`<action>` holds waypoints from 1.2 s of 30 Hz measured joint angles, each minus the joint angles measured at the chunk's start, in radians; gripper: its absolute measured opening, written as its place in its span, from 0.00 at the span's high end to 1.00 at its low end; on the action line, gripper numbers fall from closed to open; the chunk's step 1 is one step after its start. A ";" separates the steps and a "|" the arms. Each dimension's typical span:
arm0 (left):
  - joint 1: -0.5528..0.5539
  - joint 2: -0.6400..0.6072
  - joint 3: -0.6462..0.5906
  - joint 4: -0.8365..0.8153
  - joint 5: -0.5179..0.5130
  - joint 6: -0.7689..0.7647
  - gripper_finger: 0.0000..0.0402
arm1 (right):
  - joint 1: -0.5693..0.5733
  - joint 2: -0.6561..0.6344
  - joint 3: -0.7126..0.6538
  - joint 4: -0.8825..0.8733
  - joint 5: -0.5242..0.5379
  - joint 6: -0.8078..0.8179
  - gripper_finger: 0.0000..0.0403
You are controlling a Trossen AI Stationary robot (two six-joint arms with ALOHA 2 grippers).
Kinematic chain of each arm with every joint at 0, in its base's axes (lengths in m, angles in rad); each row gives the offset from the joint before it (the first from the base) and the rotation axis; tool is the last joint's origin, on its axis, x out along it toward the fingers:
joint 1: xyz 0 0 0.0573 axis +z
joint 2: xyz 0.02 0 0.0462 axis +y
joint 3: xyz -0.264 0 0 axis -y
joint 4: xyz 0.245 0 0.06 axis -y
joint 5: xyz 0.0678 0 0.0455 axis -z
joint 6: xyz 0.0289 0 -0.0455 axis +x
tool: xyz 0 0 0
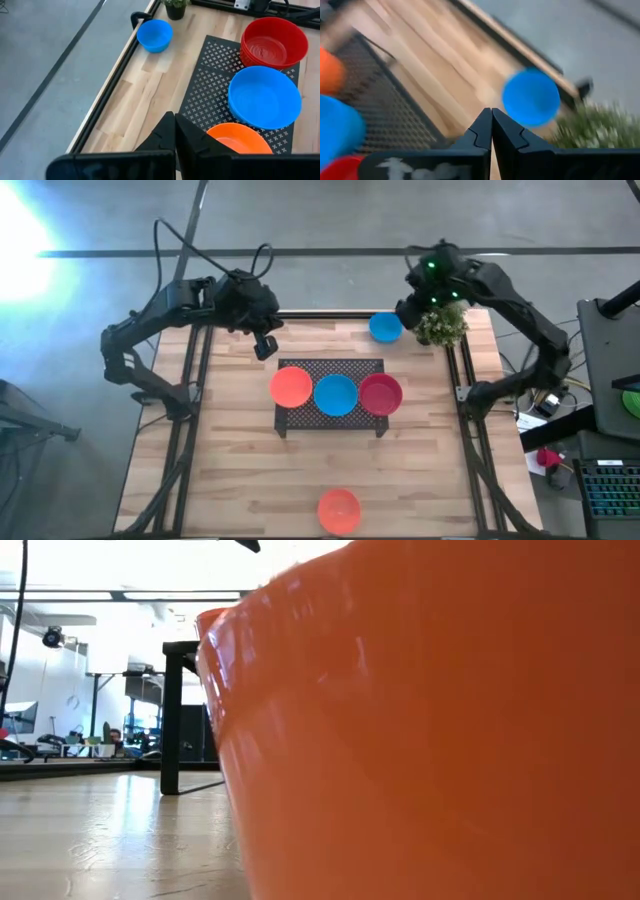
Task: Pick & Place Mini bowls
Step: Stack the blue bowl on top of the blue bowls on the shelf
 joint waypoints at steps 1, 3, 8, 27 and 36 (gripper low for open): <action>0.000 0.000 0.000 0.000 0.000 -0.001 1.00 | -0.018 0.021 -0.004 -0.030 0.000 -0.009 0.98; 0.000 0.000 0.000 0.000 0.000 -0.002 1.00 | -0.051 0.061 -0.016 -0.076 0.000 -0.047 0.98; 0.000 0.000 -0.001 0.000 0.000 -0.002 1.00 | -0.109 0.147 -0.053 -0.076 -0.001 -0.079 0.98; 0.001 0.000 -0.001 0.001 -0.010 -0.039 1.00 | -0.121 0.412 -0.027 0.052 -0.077 -0.079 0.89; 0.001 0.000 -0.001 0.006 -0.011 -0.066 1.00 | -0.119 0.518 0.025 0.104 -0.080 -0.074 0.72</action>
